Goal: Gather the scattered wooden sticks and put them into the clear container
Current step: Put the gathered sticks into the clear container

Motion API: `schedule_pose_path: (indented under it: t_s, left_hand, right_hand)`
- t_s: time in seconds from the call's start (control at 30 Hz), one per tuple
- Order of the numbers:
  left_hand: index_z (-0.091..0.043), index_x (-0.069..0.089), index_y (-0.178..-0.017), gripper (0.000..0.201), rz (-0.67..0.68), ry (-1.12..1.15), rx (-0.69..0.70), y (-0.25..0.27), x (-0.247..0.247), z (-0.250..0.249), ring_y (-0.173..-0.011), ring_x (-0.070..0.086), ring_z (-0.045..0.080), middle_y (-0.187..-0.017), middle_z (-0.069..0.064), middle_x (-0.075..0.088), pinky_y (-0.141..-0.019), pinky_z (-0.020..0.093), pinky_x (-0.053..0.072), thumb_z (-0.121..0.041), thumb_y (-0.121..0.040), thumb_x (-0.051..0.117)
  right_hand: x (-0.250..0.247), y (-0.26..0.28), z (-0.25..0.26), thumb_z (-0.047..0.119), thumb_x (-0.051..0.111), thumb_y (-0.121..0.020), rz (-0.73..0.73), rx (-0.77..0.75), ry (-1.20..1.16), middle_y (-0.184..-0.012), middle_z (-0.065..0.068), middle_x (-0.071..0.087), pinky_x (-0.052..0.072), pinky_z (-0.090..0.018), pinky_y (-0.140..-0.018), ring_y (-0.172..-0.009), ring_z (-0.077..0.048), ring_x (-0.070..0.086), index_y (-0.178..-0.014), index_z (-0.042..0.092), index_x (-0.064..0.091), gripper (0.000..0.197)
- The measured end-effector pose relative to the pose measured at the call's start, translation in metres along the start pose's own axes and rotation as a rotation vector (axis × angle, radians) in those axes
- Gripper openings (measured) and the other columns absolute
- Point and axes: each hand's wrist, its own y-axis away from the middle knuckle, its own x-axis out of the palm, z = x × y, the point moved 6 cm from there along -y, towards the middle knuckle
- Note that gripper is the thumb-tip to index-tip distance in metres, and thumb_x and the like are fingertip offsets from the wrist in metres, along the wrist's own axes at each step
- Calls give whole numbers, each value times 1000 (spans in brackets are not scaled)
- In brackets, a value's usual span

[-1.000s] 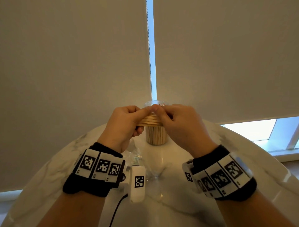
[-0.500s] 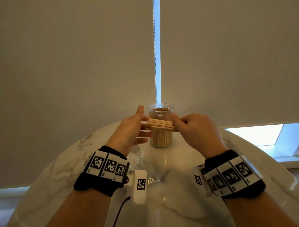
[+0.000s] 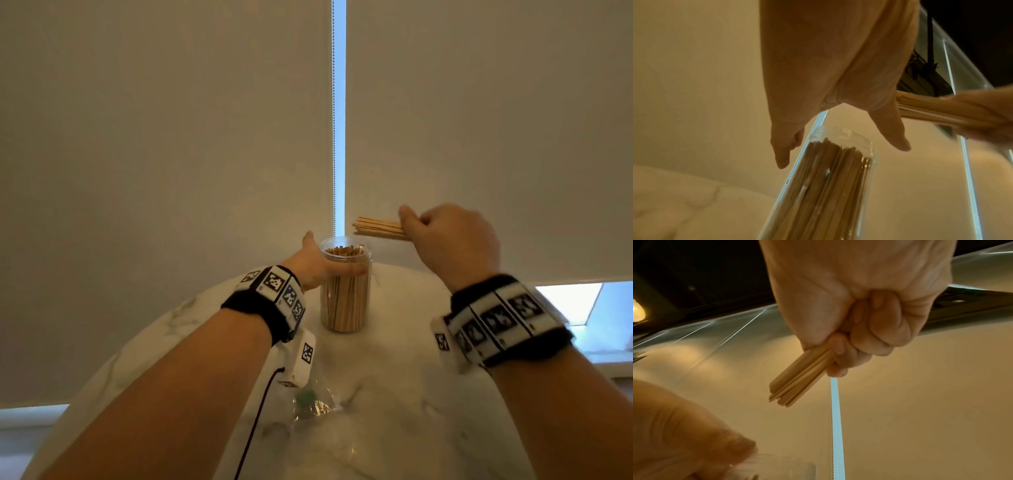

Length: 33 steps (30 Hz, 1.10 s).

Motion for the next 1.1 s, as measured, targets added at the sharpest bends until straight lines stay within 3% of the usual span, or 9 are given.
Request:
schedule_pose_path:
  t_s: [0.1,0.17,0.23,0.27,0.4,0.5,0.7,0.87,1.1]
  left_hand:
    - [-12,-17,-154,146,-42,-10,46,-11,10,-2,-139,38,25,-152,9,39,-112,36,31,-43,-61,91]
    - [-7,6,-154,129,-94,-2,71,-17,13,4,-131,48,24,-140,4,51,-106,33,39,-38,-63,92]
    - [-11,38,-135,98,-125,39,81,-25,16,16,-117,60,21,-122,-1,62,-98,34,50,-35,-58,95]
    - [-14,42,-125,88,-140,61,90,-27,18,20,-111,62,18,-115,-3,64,-94,34,52,-33,-57,95]
    - [-16,37,-131,96,-155,56,111,-32,18,27,-111,61,18,-117,-3,62,-95,38,53,-36,-56,95]
    - [-15,33,-136,99,-156,-1,98,-31,17,27,-112,58,19,-123,0,59,-88,31,50,-37,-60,93]
    - [-13,35,-136,92,-183,-78,100,-27,14,26,-101,52,13,-123,-2,57,-68,18,43,-37,-66,89]
    - [-14,34,-137,99,-187,-46,111,-30,15,29,-115,57,20,-125,1,56,-90,33,52,-38,-61,92]
    - [-13,34,-137,101,-184,-33,120,-36,16,34,-118,55,21,-128,2,54,-95,35,51,-38,-59,93]
  right_hand:
    - [4,-34,36,61,38,-95,-22,-203,228,-60,-2,56,46,-33,-58,-61,-24,57,-68,15,64,59]
    - [13,-48,58,58,40,-97,31,-356,411,-60,1,49,40,-31,-59,-63,-22,54,-63,17,53,55]
    - [23,-55,73,55,41,-98,122,-484,570,-61,2,47,39,-30,-59,-62,-21,51,-58,18,43,54]
    - [27,-57,79,54,42,-98,159,-533,640,-62,2,47,39,-30,-58,-60,-20,49,-58,19,41,54]
    - [39,-57,100,55,45,-98,234,-662,797,-62,3,42,41,-32,-60,-51,-14,37,-59,20,36,54]
    - [48,-58,115,56,49,-97,274,-722,816,-63,2,40,44,-33,-61,-51,-14,36,-59,19,37,54]
    - [66,-65,123,57,55,-93,297,-691,902,-64,2,47,48,-31,-59,-55,-16,46,-64,15,45,52]
    - [58,-75,123,59,63,-87,381,-630,831,-63,2,52,53,-32,-65,-56,-15,49,-60,17,48,52]
    - [63,-75,123,56,66,-86,411,-570,840,-66,3,50,51,-32,-66,-57,-13,47,-62,18,46,49]
